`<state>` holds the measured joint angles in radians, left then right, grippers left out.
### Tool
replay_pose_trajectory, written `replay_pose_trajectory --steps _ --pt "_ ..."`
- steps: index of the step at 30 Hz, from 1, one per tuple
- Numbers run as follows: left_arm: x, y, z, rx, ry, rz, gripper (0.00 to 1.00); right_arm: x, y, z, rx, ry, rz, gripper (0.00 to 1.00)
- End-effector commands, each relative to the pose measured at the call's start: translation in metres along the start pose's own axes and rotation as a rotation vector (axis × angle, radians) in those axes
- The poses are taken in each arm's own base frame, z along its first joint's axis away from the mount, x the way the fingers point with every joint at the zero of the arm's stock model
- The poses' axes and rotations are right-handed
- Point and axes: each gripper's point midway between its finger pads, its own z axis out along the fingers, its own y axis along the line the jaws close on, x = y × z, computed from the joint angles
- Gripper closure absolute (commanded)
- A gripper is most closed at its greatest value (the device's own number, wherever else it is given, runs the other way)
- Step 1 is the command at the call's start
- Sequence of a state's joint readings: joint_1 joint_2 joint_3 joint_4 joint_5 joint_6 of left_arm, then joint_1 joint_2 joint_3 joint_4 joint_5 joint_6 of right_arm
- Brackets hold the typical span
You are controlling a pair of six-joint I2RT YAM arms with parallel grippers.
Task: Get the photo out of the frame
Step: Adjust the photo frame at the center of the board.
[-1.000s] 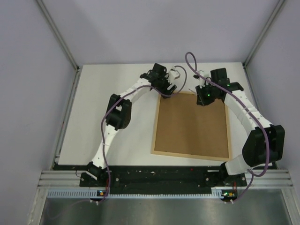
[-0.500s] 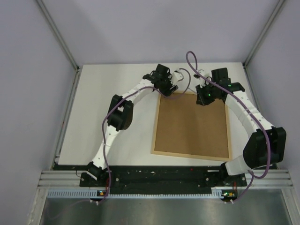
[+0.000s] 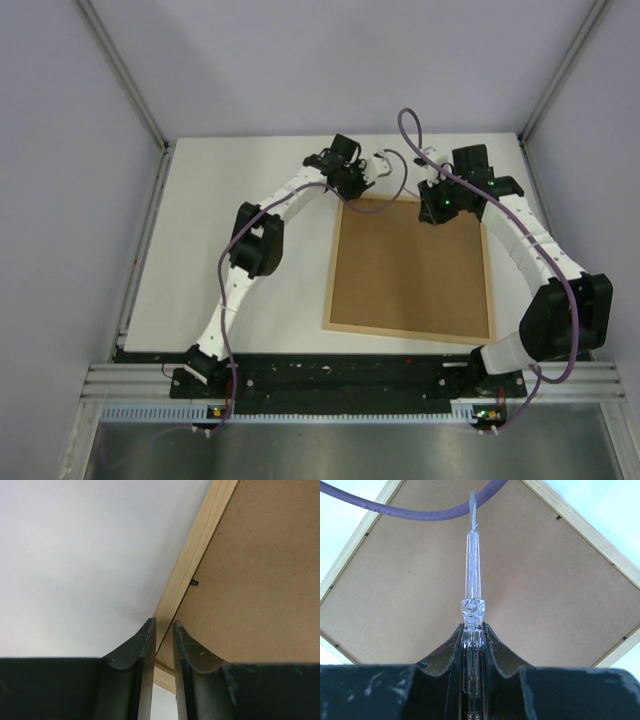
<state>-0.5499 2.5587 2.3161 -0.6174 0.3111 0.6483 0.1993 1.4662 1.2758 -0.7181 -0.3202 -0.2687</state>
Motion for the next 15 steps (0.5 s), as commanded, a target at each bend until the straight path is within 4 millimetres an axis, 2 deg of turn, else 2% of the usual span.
replay_pose_trajectory --steps 1,7,10,15 --pt "0.028 -0.024 0.004 0.104 0.093 -0.009 0.76 -0.019 0.0 -0.018 0.007 -0.09 -0.024 1.0" --pt "0.058 -0.022 0.002 0.048 0.212 -0.071 0.83 -0.018 0.003 -0.016 -0.006 -0.088 -0.019 1.0" --pt "0.064 -0.02 -0.005 0.05 0.204 -0.092 0.77 -0.019 0.004 -0.017 -0.013 -0.091 -0.018 1.0" --pt "0.062 -0.021 -0.014 0.091 0.181 -0.064 0.68 -0.021 0.004 -0.018 -0.011 -0.096 -0.013 1.0"
